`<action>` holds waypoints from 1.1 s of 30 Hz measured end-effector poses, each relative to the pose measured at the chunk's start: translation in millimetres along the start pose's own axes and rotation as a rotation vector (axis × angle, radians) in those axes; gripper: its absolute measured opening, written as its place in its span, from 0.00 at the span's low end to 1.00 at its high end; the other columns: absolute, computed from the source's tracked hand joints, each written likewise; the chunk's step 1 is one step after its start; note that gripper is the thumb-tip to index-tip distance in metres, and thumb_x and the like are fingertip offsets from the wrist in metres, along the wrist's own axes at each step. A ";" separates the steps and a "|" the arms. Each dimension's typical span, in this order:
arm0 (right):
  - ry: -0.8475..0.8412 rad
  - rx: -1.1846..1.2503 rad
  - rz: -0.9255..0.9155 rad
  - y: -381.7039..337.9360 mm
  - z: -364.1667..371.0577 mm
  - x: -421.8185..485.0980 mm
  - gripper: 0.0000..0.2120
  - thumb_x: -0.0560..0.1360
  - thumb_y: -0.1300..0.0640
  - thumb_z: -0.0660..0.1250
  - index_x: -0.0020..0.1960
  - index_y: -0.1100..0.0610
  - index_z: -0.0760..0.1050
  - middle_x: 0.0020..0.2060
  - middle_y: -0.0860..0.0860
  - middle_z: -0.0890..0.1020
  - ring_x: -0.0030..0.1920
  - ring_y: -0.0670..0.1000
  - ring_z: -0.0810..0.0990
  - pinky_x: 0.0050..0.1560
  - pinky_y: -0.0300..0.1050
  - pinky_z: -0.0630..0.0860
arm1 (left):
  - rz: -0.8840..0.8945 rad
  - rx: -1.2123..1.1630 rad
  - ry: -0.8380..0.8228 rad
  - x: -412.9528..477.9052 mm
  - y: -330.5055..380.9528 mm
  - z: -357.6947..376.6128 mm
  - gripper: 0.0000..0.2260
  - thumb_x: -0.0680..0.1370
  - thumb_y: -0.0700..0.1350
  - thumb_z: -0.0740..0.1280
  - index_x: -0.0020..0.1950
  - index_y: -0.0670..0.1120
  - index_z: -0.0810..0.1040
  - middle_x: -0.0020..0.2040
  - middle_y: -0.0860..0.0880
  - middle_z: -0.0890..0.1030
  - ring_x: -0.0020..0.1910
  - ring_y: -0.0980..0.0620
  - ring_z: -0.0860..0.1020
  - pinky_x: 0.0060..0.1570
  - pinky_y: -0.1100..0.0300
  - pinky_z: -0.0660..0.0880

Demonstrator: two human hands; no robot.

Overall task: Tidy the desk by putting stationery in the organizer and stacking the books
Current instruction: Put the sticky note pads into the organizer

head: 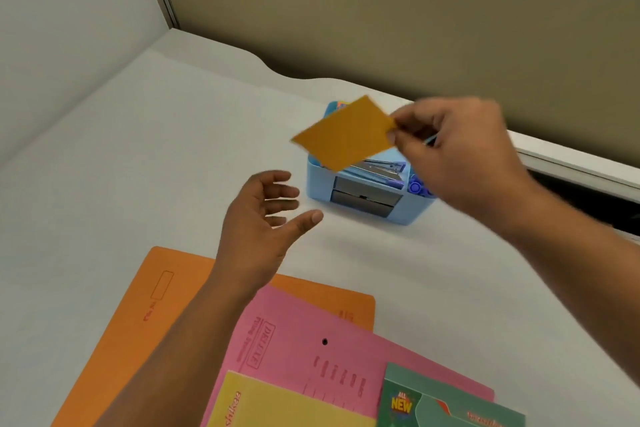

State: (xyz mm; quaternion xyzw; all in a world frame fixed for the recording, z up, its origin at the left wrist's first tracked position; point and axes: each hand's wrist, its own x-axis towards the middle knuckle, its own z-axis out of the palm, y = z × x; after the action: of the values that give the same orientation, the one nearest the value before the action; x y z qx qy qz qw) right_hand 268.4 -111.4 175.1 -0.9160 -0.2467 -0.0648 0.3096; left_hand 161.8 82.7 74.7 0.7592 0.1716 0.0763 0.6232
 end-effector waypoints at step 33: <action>0.003 -0.432 0.035 52.7 16.8 23.0 0.18 0.76 0.47 0.65 0.62 0.53 0.77 0.55 0.51 0.83 0.54 0.56 0.80 0.53 0.52 0.76 | 0.050 0.903 -0.078 11.0 -87.9 3.1 0.33 0.77 0.65 0.58 0.78 0.51 0.56 0.80 0.52 0.52 0.79 0.51 0.45 0.76 0.51 0.44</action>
State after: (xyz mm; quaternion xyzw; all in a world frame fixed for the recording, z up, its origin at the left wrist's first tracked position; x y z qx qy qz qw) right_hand 313.7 -128.0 139.7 -0.9651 -0.2109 -0.1120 0.1075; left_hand 158.5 98.2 -12.5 0.9611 0.1459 -0.0199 0.2335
